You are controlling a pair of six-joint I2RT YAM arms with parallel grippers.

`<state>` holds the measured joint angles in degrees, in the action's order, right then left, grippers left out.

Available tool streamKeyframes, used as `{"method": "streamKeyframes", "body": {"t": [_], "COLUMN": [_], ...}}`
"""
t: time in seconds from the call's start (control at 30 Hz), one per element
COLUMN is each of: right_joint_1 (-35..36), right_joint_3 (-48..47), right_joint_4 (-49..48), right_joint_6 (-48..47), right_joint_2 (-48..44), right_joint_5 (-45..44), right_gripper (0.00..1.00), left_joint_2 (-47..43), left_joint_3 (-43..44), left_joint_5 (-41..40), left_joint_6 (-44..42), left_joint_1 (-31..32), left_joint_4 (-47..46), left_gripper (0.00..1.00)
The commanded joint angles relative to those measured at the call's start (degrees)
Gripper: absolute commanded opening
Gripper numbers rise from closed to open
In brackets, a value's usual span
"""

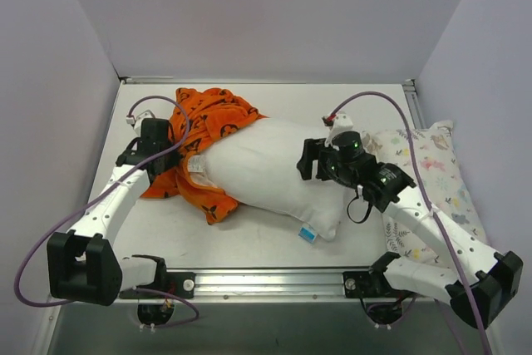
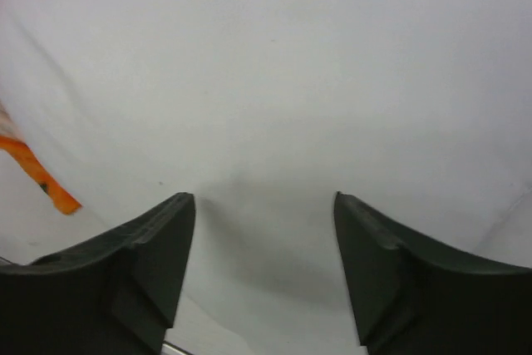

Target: Remove the pillowcase from the pillow

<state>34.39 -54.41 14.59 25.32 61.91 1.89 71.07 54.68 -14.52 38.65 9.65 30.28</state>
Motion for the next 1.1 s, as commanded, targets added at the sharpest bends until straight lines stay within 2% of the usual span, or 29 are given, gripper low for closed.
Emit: {"method": "streamKeyframes", "body": {"t": [0.0, 0.07, 0.17, 0.2, 0.27, 0.53, 0.6, 0.63, 0.67, 0.73, 0.87, 0.9, 1.0, 1.07], "right_joint_1": [10.29, 15.07, 25.26, 27.63, 30.82, 31.17, 30.56, 30.30, 30.03, 28.54, 21.79, 18.46, 15.80, 14.04], "right_joint_3": [-3.33, -3.16, -2.45, -2.45, -2.02, -1.74, -5.33, -7.35, -9.03, -13.69, -19.75, -20.72, -26.69, -31.27], "right_joint_4": [3.08, 0.98, -1.13, -1.32, -2.36, -9.22, -8.01, -4.78, -3.09, 1.38, 5.09, 5.18, 6.85, 7.38], "right_joint_6": [-11.40, -15.11, -21.70, -23.20, -24.88, -27.96, -27.35, -26.91, -25.77, -22.96, -17.33, -15.58, -13.81, -10.92], "right_joint_2": [-3.02, -2.76, -0.48, 0.66, 5.05, 26.47, 29.57, 31.50, 31.78, 29.33, 18.01, 13.98, 9.56, 8.58], "right_joint_5": [-11.37, -12.96, -21.11, -26.27, -30.17, -38.69, -40.65, -40.91, -42.57, -39.01, -16.45, -5.17, 9.91, 16.01], "right_gripper": [0.75, 0.87, 1.00, 1.00, 1.00, 0.98, 0.71, 0.40, 0.00, 0.00, 0.00, 0.00, 0.00, 0.00], "left_joint_2": [1.09, 0.65, 0.48, 0.39, 0.04, -1.20, -1.11, -1.02, -1.19, -1.37, -2.59, -3.12, -7.07, -10.05], "left_joint_3": [-2.37, -3.25, -3.35, -3.52, -3.70, -2.30, -1.07, -0.02, 0.51, 1.83, 6.74, 7.80, 12.63, 15.27], "left_joint_5": [-1.57, -0.33, 0.46, 0.72, 1.16, 2.92, 2.92, 3.44, 3.80, 3.80, 2.14, 1.52, -2.25, -3.49], "left_joint_6": [-0.16, -0.16, -0.51, -0.51, -0.51, -2.79, -3.93, -4.46, -4.81, -5.78, -7.27, -7.97, -8.85, -9.30], "left_joint_1": [-0.69, -0.51, -0.16, 0.10, 0.81, 5.46, 6.43, 7.13, 7.92, 8.63, 9.24, 9.51, 10.38, 10.74], "left_joint_4": [-4.17, -4.88, -5.15, -5.15, -5.41, -5.41, -4.19, -4.09, -4.00, -3.30, -0.67, 0.99, 4.51, 5.92], "left_gripper": [0.00, 0.00, 0.00, 0.00, 0.00, 0.00, 0.00, 0.00, 0.00, 0.00, 0.00, 0.01, 0.10, 0.16]}}
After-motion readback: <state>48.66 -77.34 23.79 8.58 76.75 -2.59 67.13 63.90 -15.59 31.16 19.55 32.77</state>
